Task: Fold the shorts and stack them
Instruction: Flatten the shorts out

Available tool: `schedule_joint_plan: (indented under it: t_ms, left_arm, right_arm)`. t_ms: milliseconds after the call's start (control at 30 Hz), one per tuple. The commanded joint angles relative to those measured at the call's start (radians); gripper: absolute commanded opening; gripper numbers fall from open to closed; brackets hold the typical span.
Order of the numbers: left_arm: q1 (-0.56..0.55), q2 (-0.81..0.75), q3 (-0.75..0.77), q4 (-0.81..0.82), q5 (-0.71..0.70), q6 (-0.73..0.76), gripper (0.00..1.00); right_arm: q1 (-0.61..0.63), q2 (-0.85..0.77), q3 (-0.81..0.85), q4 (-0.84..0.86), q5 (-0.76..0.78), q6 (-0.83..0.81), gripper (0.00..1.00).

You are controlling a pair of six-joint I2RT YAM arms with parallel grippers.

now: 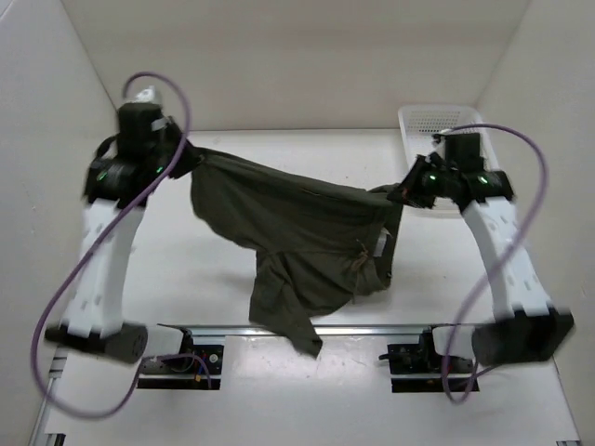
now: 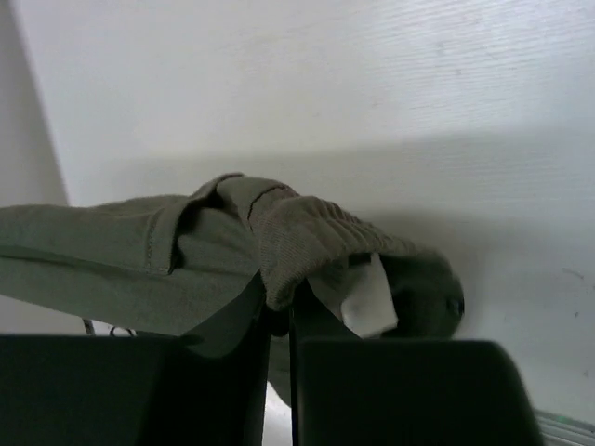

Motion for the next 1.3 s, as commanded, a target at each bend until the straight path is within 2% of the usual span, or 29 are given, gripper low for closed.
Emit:
schedule_joint_plan:
  t_ms: [0, 33, 100, 133, 200, 233, 300, 333, 367, 533, 633, 767, 900, 1067, 1100, 1267]
  left_arm:
    - [0.042, 0.175, -0.045, 0.126, -0.071, 0.034, 0.1]
    - [0.051, 0.222, -0.022, 0.14, -0.071, 0.034, 0.1]
    - [0.088, 0.314, 0.022, 0.14, -0.061, 0.045, 0.1]
    - [0.099, 0.398, 0.076, 0.14, -0.039, 0.055, 0.1]
    - [0.121, 0.478, 0.14, 0.14, -0.027, 0.069, 0.1]
    - [0.14, 0.551, 0.205, 0.131, -0.004, 0.079, 0.1]
    - [0.156, 0.61, 0.256, 0.119, 0.024, 0.079, 0.1]
    - [0.165, 0.648, 0.295, 0.103, 0.036, 0.089, 0.1]
    - [0.165, 0.658, 0.306, 0.094, 0.045, 0.089, 0.1]
    - [0.165, 0.58, 0.285, 0.085, 0.045, 0.118, 0.1]
    - [0.174, 0.503, 0.274, 0.076, 0.06, 0.129, 0.1]
    - [0.208, 0.31, 0.263, 0.065, 0.096, 0.129, 0.1]
    - [0.249, 0.155, 0.302, -0.002, 0.105, 0.138, 0.1]
    - [0.283, -0.021, 0.361, -0.093, 0.078, 0.148, 0.1]
    - [0.283, -0.04, 0.398, -0.11, 0.061, 0.148, 0.1]
    - [0.283, -0.138, 0.388, -0.105, 0.039, 0.138, 0.1]
  right_arm:
    - [-0.016, 0.189, -0.023, 0.247, 0.027, 0.012, 0.0]
    - [-0.016, 0.314, 0.004, 0.269, 0.027, 0.013, 0.0]
    - [-0.016, 0.447, 0.101, 0.279, 0.016, 0.025, 0.0]
    - [-0.016, 0.569, 0.215, 0.279, 0.007, 0.025, 0.0]
    - [-0.016, 0.692, 0.352, 0.239, 0.007, 0.025, 0.0]
    - [-0.016, 0.814, 0.499, 0.216, 0.007, 0.025, 0.0]
    - [-0.016, 0.965, 0.644, 0.167, -0.012, 0.025, 0.0]
    - [-0.016, 0.995, 0.752, 0.117, -0.022, 0.025, 0.0]
    - [-0.016, 1.009, 0.776, 0.116, -0.035, 0.025, 0.0]
    - [-0.025, 0.897, 0.733, 0.116, -0.035, -0.007, 0.0]
    - [-0.025, 0.738, 0.625, 0.144, -0.035, -0.017, 0.0]
    - [-0.025, 0.441, 0.461, 0.153, -0.021, -0.035, 0.0]
    - [-0.025, 0.205, 0.402, 0.118, -0.01, -0.044, 0.0]
    - [-0.025, -0.037, 0.472, -0.029, -0.019, -0.076, 0.0]
    - [-0.025, -0.062, 0.492, -0.052, -0.019, -0.076, 0.0]
    - [-0.025, -0.117, 0.636, -0.181, -0.01, -0.095, 0.0]
